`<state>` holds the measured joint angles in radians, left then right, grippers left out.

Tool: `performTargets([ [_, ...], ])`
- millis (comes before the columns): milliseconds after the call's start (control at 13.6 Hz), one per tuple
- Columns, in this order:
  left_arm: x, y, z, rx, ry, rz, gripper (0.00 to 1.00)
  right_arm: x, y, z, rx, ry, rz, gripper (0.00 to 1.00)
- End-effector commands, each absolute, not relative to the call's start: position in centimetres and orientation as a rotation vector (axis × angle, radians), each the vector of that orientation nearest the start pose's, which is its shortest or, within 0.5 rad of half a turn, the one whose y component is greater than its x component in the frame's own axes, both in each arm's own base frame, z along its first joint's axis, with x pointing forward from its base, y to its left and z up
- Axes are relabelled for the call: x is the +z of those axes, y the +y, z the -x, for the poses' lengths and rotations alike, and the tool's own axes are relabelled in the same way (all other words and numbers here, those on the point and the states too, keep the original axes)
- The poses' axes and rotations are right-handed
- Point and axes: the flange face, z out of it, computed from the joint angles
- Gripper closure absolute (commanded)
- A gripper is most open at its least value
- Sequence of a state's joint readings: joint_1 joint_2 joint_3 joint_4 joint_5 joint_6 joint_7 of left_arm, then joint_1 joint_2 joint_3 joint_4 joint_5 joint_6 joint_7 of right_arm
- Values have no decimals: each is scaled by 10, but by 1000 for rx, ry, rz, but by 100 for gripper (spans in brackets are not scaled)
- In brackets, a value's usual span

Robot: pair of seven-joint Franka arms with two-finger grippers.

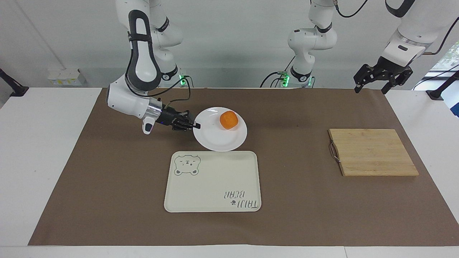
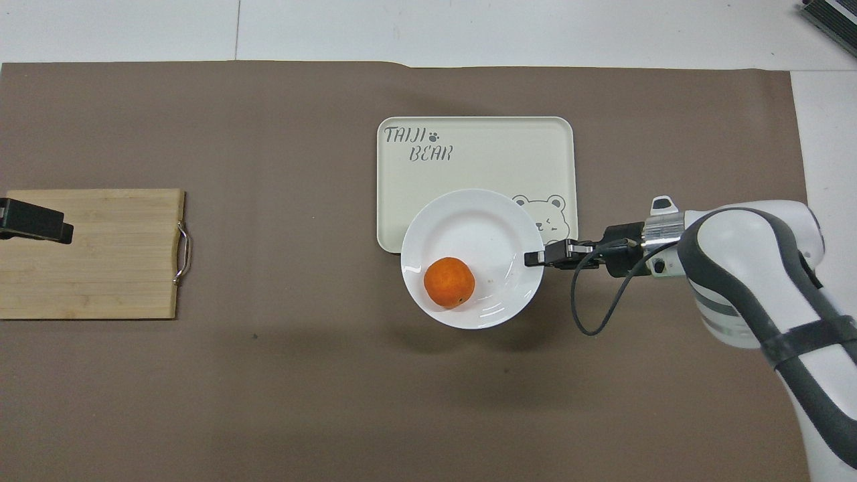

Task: Place orange and plate with both arms
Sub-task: 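Grip the plate rim with the right gripper and slide it onto the tray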

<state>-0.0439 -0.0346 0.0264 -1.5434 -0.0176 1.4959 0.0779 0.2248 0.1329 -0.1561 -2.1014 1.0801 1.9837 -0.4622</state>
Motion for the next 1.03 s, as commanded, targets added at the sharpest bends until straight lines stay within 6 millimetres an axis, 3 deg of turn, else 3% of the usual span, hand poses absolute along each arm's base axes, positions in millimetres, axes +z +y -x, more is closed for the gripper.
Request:
performTargets([
  [0,655,-10,-534,4,133,3159,0,379,93,-601,26,145,2181,100],
  [221,655,-10,-534,4,133,3159,0,367,89,-645,-16,193,2148,100],
  [515,655,-10,-534,4,133,3159,0,352,91,-682,-54,254,2128,100],
  [662,655,-10,-534,4,133,3159,0,345,92,-689,-70,298,2142,100],
  [956,655,-10,-534,4,133,3159,0,300,91,-700,-62,292,2185,100],
])
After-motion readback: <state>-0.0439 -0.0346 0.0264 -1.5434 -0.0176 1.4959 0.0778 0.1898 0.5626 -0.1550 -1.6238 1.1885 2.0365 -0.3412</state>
